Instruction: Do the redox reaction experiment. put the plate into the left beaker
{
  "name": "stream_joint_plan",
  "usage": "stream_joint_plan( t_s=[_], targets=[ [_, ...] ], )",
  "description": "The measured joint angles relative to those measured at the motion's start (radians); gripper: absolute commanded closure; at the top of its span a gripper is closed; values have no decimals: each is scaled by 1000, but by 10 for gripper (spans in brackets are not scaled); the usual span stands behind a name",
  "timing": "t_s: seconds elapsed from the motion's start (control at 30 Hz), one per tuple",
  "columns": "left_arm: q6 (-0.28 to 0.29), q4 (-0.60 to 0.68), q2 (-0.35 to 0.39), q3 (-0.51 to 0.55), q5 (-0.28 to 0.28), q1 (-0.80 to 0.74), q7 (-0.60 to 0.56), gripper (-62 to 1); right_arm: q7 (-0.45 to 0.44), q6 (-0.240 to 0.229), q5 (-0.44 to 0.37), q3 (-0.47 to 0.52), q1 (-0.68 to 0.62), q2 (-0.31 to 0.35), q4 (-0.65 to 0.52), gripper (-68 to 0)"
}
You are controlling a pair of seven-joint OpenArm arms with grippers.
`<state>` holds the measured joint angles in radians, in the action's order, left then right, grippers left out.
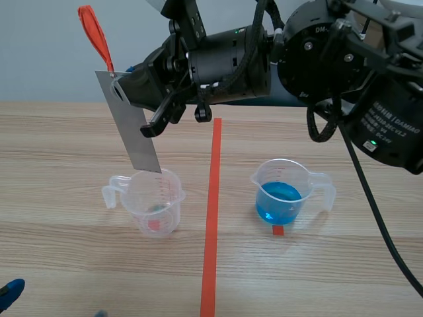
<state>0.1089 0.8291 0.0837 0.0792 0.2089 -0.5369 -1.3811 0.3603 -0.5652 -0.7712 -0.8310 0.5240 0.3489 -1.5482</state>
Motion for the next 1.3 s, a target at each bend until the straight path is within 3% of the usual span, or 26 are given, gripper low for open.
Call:
stream_joint_plan(
  t_s=[0.73,1.3],
  targets=[
    [0,0,0,0,0,0,0,-623,-135,-1,46,0,-26,0,158,-6],
    [0,0,0,0,0,0,0,-623,-196,-11,81,0,-26,-55,284,-6]
  ],
)
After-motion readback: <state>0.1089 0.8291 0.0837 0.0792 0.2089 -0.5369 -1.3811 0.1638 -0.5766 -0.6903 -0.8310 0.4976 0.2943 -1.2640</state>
